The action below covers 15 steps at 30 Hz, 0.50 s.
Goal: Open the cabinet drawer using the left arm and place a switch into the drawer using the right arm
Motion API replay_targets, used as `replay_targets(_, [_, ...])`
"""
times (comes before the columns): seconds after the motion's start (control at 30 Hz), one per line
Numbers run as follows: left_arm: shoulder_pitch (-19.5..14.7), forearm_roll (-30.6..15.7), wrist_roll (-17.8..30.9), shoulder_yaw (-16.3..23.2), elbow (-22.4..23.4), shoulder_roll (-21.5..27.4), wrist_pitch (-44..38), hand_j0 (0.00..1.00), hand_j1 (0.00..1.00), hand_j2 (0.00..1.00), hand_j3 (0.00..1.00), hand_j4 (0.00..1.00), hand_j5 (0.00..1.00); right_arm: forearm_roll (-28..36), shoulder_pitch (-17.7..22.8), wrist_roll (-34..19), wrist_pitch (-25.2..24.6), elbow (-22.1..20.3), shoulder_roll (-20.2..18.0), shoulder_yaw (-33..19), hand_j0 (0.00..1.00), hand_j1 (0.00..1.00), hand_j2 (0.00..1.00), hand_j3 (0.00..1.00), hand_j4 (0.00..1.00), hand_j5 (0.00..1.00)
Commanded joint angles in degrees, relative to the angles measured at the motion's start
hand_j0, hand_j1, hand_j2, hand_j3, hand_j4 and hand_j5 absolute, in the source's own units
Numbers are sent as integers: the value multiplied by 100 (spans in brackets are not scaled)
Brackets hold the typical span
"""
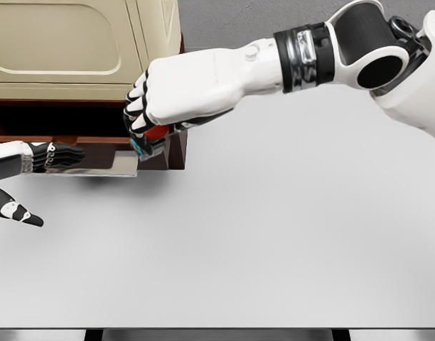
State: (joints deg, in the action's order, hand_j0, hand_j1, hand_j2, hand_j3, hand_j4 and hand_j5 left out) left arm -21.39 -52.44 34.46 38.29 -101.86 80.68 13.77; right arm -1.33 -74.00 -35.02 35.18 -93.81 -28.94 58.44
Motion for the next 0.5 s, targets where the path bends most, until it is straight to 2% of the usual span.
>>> replay_targets(0.0, [3, 1017, 54, 284, 70, -26, 38, 100, 100, 100, 100, 100, 100, 28, -17, 2, -18, 21, 3, -26, 43, 43, 43, 43, 43, 43])
replay_targets(0.2, [82, 938, 54, 293, 62, -35, 38, 100, 100, 100, 100, 100, 100, 37, -185, 2, -161, 153, 99, -26, 43, 43, 43, 43, 43, 43])
replay_targets(0.47, [117, 920, 54, 293, 70, -26, 38, 100, 100, 100, 100, 100, 100, 28, -202, 2, -213, 434, 240, 27, 43, 43, 43, 43, 43, 43])
